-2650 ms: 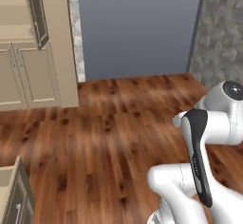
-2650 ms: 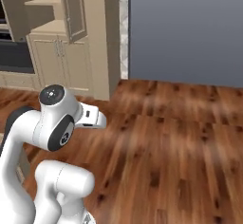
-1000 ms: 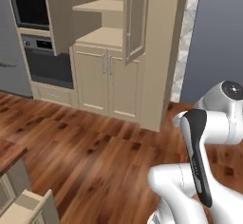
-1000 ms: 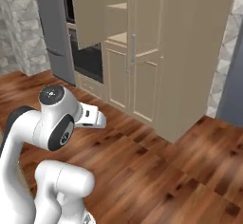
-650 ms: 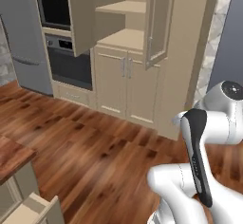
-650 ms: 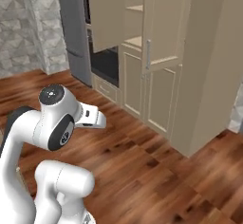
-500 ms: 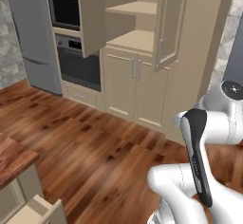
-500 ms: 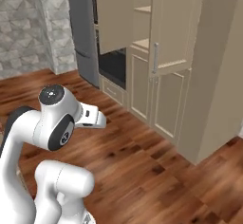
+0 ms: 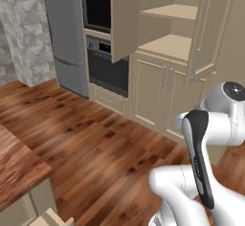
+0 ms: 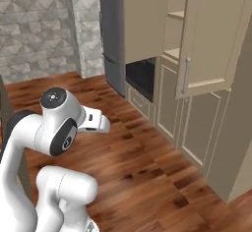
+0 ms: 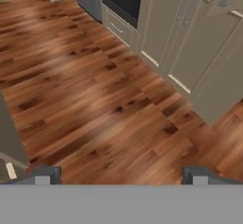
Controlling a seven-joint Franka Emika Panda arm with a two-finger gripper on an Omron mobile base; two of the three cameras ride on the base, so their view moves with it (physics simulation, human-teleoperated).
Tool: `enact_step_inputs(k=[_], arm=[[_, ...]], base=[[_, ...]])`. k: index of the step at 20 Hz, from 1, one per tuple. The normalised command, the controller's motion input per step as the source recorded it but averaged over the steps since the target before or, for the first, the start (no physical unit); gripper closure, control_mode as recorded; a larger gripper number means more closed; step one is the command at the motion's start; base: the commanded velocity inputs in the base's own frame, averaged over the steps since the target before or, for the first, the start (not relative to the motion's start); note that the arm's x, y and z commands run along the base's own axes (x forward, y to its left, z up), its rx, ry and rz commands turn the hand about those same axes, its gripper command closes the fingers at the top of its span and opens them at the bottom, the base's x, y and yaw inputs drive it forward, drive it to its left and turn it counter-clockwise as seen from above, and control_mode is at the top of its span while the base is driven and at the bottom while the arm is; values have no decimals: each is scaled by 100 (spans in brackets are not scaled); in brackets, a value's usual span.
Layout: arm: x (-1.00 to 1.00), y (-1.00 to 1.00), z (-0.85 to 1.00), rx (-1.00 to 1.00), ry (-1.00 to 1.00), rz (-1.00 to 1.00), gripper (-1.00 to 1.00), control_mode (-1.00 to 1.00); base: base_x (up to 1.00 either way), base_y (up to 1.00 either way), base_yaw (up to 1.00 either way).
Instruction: Collect the paprika, ketchup, and shaker from the cabinet and place them next to the stove.
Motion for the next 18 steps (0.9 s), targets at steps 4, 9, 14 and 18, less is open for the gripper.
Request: enact_step_inputs(k=[4, 9, 14, 18], arm=[[0, 0, 0, 0, 0, 0, -100, 100], [0, 0, 0, 0, 0, 0, -100, 100], [0, 0, 0, 0, 0, 0, -100, 100], [0, 0, 0, 0, 0, 0, -100, 100]], base=[[82, -14, 24], [74, -33, 21], [70, -35, 20], [72, -24, 16]])
